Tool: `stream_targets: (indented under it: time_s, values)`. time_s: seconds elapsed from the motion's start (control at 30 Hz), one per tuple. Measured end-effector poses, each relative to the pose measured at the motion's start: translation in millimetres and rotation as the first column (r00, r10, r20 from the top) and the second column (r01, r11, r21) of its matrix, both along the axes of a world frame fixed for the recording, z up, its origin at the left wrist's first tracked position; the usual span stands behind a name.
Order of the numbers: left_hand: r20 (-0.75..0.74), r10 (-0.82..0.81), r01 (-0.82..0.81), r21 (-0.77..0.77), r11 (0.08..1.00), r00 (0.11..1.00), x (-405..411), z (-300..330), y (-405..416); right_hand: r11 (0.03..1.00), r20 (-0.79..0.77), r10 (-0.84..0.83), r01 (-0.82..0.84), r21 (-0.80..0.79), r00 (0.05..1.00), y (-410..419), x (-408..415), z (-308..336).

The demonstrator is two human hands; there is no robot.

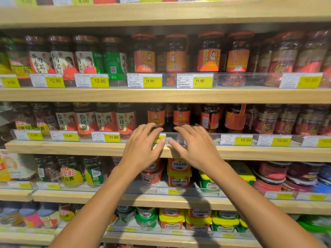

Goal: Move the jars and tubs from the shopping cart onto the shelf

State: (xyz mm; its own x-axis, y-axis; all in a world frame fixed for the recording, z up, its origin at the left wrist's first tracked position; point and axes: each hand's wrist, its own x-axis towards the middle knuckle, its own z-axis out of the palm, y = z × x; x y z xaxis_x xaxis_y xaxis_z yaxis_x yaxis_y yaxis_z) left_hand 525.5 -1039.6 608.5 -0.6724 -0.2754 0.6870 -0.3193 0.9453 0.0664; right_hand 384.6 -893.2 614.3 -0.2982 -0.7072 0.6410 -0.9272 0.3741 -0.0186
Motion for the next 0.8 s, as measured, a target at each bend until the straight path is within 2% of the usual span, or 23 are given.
stream_targets:
  time_s: [0.1,0.23,0.47,0.67,0.8]
  values:
    - [-0.028,-0.026,0.026,-0.001,1.0,0.999,0,0,2,0.999,0.001,0.028,-0.028,-0.023,1.0,6,2,0]
    - [-0.074,-0.154,0.151,-0.041,0.988,0.985,-8,6,19,0.997,0.015,0.045,-0.043,-0.07,0.999,32,-3,1]
    - [-0.012,-0.289,0.289,-0.04,0.957,0.957,-48,16,66,0.992,0.014,-0.063,0.065,-0.105,0.998,98,-35,8]
    - [0.106,-0.209,0.212,-0.016,0.977,0.972,-75,17,94,0.977,0.066,-0.167,0.175,-0.122,0.984,137,-67,6]
    - [0.172,-0.126,0.127,0.006,0.992,0.977,-91,22,106,0.978,0.108,-0.201,0.206,-0.038,0.974,146,-82,9]
